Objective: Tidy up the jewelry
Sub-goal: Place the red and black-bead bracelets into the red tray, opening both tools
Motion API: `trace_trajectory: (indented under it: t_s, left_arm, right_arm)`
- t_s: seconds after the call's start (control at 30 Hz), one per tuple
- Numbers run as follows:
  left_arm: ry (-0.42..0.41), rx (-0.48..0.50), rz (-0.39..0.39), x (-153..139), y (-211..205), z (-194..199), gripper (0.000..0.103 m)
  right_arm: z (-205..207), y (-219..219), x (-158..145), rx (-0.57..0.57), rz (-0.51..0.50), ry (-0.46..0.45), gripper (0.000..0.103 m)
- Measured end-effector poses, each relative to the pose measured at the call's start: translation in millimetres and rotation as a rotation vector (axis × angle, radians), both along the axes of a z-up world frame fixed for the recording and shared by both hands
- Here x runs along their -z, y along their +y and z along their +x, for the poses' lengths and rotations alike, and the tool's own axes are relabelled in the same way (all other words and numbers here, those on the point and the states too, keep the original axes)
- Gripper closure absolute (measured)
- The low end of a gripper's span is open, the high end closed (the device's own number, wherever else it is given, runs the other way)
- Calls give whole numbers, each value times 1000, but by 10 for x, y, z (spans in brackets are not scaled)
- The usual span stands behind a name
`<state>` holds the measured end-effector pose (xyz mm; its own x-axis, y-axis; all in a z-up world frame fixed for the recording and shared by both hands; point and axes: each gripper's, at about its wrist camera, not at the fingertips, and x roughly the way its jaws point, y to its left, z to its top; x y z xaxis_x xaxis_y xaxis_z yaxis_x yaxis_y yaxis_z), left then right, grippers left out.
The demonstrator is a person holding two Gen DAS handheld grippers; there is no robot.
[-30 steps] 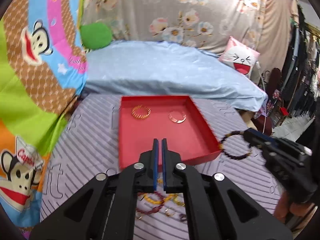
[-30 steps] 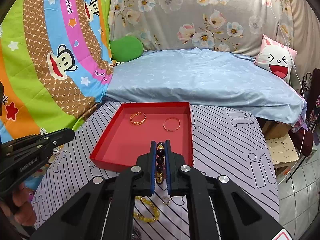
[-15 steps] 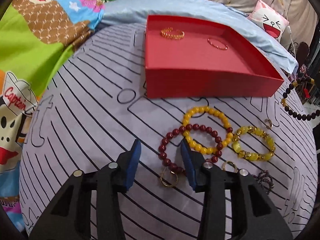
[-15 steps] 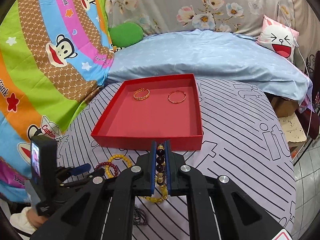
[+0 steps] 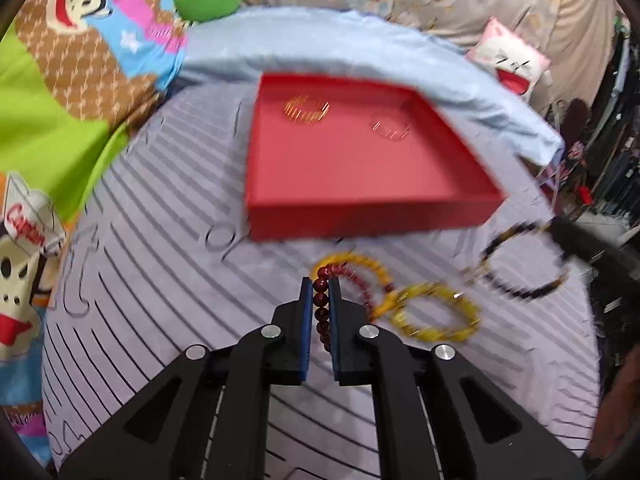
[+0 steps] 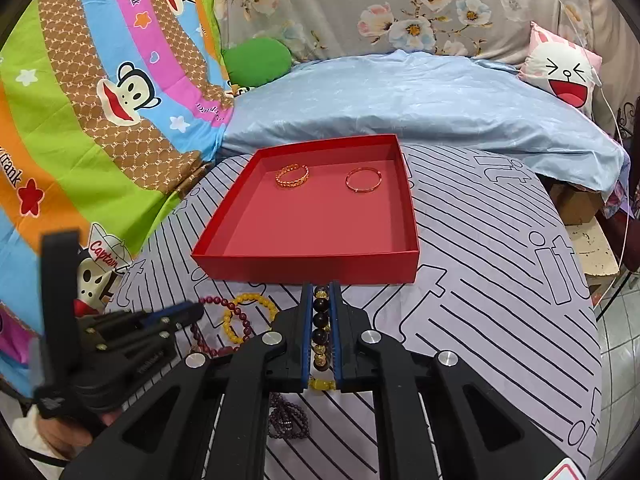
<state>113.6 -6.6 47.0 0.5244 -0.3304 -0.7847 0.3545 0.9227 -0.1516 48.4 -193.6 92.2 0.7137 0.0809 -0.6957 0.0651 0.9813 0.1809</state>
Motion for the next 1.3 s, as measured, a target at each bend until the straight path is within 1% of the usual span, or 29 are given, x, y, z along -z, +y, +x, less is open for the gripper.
trace_trajectory:
  t_s: [0.1, 0.23, 0.4, 0.5, 0.6, 0.63, 0.7, 0.73, 0.77, 0.83, 0.87, 0.93, 0.97, 1.0, 1.07, 1.13, 1.17, 1.2, 1.23, 1.27, 1.3]
  left_arm:
    - [-36, 31, -22, -258, -104, 8, 96]
    - [-84, 67, -53, -561, -244, 142, 96]
    - [-152, 106, -127, -973, -413, 432, 96]
    - [-178, 115, -174, -1139, -480, 679, 96]
    - [-169, 120, -246, -1157, -482, 964, 96]
    - [-148, 127, -290, -1106, -473, 1102, 96]
    - [-100, 117, -317, -930, -454, 1355, 96]
    - [-79, 115, -322, -855, -459, 1435, 96]
    - [-32, 101, -316, -668, -462, 1584, 96]
    - [26, 74, -260, -341, -484, 1775, 96]
    - [39, 64, -227, -220, -490, 1828, 96]
    - [55, 56, -168, -31, -503, 1884, 96]
    - [54, 51, -125, 67, -514, 1889, 96]
    - [48, 53, -102, 110, -518, 1888, 96]
    - [24, 43, -24, 202, -532, 1875, 96]
    - [-1, 9, 71, 261, -569, 1868, 95]
    - [-12, -11, 104, 282, -573, 1874, 95]
    - [-24, -30, 126, 285, -569, 1872, 94]
    - [-43, -60, 156, 289, -560, 1869, 86]
    - [-55, -75, 162, 270, -536, 1865, 80]
    - [-66, -76, 147, 242, -516, 1843, 73]
  right_arm:
    - [48, 17, -61, -10, -6, -12, 95]
    - [215, 25, -198, -27, -32, -43, 95]
    - [546, -11, -479, -47, -52, -105, 95]
    - [824, -62, -626, -53, -41, -142, 95]
    - [1110, -126, -644, -73, 19, -157, 95]
    - [1216, -141, -608, -84, 43, -152, 95]
    - [1427, -188, -458, -89, 81, -118, 95]
    - [1569, -216, -310, -94, 109, -81, 95]
    - [1628, -236, -218, -93, 124, -61, 95]
    - [1796, -283, 40, -71, 130, 5, 95]
    - [1871, -309, 172, -60, 119, 40, 95]
    - [1933, -337, 326, -43, 93, 83, 95]
    - [1959, -357, 409, -33, 74, 105, 95]
    - [1966, -366, 452, -24, 58, 114, 95]
    - [1979, -393, 535, 8, -8, 135, 95]
    - [1987, -408, 589, 30, -47, 141, 95]
    - [1975, -417, 598, 47, -71, 134, 93]
    - [1985, -401, 595, 57, -88, 130, 89]
    - [1964, -401, 581, 67, -106, 121, 83]
    - [1944, -418, 562, 75, -116, 111, 79]
    - [1903, -417, 518, 83, -123, 94, 73]
